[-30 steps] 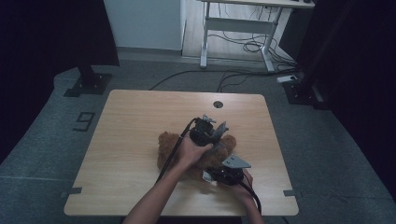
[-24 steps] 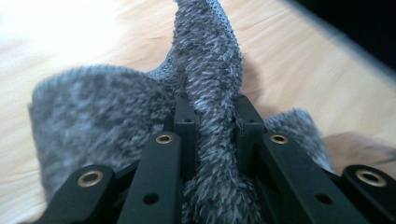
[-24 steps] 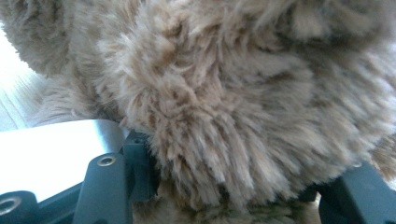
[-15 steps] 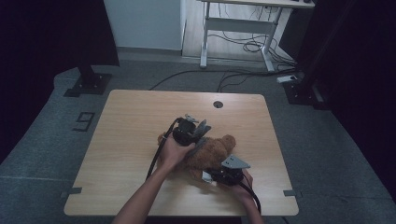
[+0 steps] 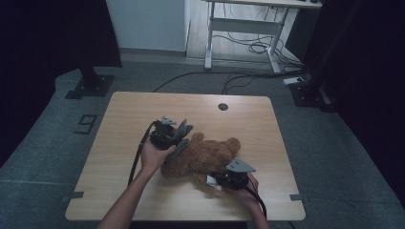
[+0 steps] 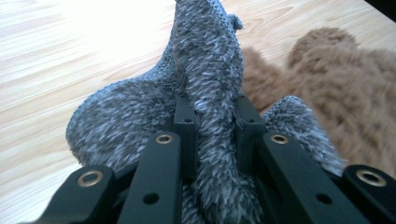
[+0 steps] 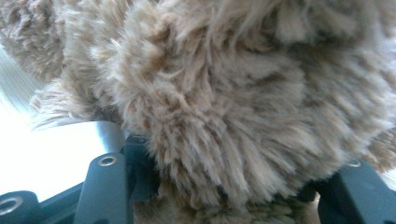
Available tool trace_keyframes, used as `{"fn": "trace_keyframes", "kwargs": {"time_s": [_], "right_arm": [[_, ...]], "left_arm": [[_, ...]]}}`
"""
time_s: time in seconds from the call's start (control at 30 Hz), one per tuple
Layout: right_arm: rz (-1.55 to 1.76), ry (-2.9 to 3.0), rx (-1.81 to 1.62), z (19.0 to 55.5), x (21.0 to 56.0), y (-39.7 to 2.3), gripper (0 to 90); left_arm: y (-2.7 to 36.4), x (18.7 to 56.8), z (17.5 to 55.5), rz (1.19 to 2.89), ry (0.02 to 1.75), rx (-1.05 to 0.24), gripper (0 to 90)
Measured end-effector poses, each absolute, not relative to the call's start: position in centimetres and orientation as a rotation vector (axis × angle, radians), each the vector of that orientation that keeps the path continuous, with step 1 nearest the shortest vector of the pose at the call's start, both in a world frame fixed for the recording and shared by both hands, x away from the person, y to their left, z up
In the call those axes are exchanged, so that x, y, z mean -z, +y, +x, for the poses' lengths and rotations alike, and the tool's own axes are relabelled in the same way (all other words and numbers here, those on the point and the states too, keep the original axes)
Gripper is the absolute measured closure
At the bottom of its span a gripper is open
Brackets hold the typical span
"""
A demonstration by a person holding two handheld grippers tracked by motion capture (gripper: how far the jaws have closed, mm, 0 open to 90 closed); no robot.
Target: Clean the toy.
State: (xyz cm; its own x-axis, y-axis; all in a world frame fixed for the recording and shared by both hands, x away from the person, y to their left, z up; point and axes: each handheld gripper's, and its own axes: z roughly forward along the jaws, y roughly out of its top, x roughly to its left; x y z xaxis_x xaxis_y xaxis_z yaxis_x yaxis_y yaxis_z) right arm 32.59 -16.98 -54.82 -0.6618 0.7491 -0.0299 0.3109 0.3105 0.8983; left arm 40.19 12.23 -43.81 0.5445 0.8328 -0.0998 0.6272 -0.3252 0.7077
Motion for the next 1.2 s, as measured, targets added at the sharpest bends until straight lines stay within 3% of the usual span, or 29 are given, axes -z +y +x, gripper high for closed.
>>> {"fn": "trace_keyframes", "kwargs": {"time_s": [0.3, 0.6, 0.9, 1.2], "right_arm": [[0.956, 2.134, -1.315, 32.6, 54.8, -17.0, 41.4], [0.972, 2.125, -1.315, 32.7, 54.8, -17.0, 41.6], [0.96, 2.083, -1.286, 32.7, 54.8, -16.8, 43.8], [0.969, 2.063, -1.266, 34.1, 54.7, -16.9, 43.8]], "left_arm": [[18.1, 46.8, 38.2, 1.996, 1.288, -0.303, 75.5], [18.1, 50.1, 38.3, 1.939, 1.347, -0.185, 75.6], [18.1, 48.8, 39.3, 1.921, 1.341, -0.181, 75.7], [16.7, 44.4, 40.2, 1.842, 1.262, -0.199, 74.7]]}}
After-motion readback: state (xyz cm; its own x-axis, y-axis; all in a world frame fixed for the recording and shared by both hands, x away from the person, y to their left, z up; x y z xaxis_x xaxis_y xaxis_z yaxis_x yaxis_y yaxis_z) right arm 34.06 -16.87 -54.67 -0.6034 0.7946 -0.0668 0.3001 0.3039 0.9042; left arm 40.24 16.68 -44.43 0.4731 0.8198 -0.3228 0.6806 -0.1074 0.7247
